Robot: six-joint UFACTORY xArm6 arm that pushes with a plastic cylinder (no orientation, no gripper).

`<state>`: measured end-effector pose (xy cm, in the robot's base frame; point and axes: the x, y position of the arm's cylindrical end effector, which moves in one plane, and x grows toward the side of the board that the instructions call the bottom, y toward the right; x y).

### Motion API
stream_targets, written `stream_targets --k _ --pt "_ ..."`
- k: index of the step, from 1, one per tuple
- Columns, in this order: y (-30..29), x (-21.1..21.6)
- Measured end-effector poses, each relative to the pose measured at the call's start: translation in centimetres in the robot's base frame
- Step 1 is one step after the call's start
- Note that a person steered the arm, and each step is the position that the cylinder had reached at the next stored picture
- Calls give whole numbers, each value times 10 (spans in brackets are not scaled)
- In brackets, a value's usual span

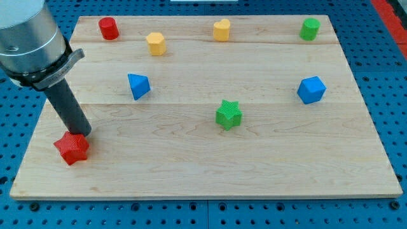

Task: Slide yellow hexagon to the center of the board

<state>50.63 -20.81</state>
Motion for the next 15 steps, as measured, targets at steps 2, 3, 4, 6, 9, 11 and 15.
stream_targets --k 2,3,4,6,9,11,15 --pt "10 0" --pt "18 0" --pt "39 0" --pt "59 0" --pt "26 -28" --pt "-18 -42" --pt "18 -171"
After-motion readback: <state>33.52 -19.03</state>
